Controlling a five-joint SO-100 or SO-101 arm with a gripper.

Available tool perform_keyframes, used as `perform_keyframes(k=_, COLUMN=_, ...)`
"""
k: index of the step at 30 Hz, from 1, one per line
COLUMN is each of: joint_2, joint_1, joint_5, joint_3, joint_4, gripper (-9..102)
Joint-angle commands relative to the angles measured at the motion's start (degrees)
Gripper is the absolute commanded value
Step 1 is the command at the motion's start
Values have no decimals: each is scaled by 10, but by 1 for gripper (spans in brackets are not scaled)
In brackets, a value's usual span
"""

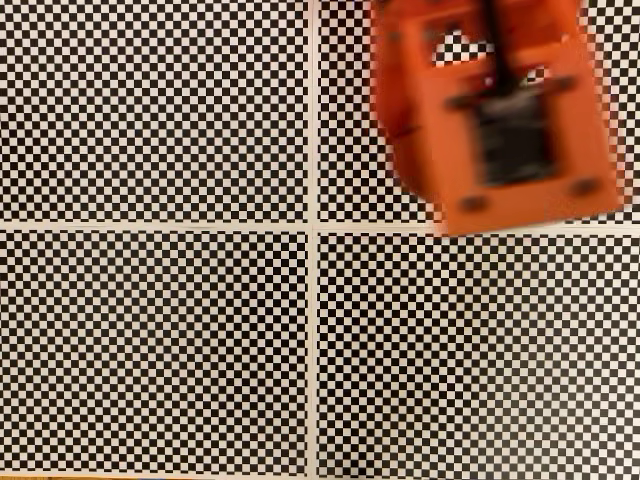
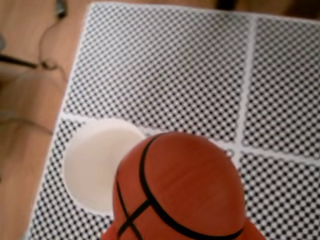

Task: Grasp basketball and place into cup.

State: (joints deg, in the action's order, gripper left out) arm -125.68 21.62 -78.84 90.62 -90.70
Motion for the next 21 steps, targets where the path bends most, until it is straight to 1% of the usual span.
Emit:
perform_keyframes(k=1, joint_2=-18, joint_1=46, joint_5=14, joint_3=-28, joint_4=13, gripper=11)
perform_keyframes(k=7, joint_2=-23, joint_1=96, joint_5=23, joint_3=-26, joint_4=18, gripper=12)
perform_keyframes(k=12, joint_2=-42, joint_1=138, joint_5=52, joint_3=-6, joint_4=18, gripper=10)
perform_keyframes(k=17, joint_2=-47, joint_1=158, joint_5=55, joint_3=-1, joint_4=22, gripper=10)
perform_keyframes(k=21, joint_2=-34, joint_1=154, joint_5=35, joint_3=-5, joint_4=30, gripper=10)
